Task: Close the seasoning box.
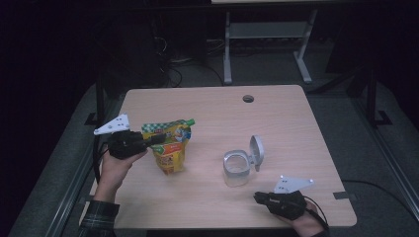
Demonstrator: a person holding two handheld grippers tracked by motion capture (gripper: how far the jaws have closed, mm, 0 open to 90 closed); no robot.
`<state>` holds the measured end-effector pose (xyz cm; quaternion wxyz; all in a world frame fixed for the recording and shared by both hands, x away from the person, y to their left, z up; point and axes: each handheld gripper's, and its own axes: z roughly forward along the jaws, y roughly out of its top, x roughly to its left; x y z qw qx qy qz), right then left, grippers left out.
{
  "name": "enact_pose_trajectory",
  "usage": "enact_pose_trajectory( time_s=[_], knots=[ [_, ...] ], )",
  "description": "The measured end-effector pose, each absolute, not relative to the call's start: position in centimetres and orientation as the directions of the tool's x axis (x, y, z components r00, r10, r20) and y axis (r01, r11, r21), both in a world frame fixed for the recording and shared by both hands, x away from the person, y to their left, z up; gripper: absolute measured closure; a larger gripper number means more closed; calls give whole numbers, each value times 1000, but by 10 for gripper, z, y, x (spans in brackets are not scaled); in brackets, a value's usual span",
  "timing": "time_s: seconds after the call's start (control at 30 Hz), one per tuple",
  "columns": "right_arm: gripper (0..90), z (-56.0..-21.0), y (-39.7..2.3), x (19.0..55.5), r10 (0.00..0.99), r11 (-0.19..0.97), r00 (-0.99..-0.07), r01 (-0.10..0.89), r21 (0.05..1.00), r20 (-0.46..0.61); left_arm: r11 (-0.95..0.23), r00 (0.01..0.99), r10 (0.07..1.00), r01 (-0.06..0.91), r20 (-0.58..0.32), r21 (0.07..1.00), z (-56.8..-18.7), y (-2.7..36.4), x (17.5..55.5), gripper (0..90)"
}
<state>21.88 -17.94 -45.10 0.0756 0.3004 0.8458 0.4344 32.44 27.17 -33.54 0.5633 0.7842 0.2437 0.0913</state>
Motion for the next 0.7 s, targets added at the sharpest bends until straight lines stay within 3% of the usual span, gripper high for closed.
enact_pose_trajectory(
  time_s=[0.37, 0.7],
  knots=[
    [898, -438, -129, 223, 478, 453, -870, 363, 814, 122, -231, 856, 483, 326, -183, 917, -338, 267, 320, 900],
    [898, -426, -99, 238, 480, 403, -870, 334, 852, 114, -221, 877, 442, 309, -187, 925, -336, 265, 316, 900]
  ],
)
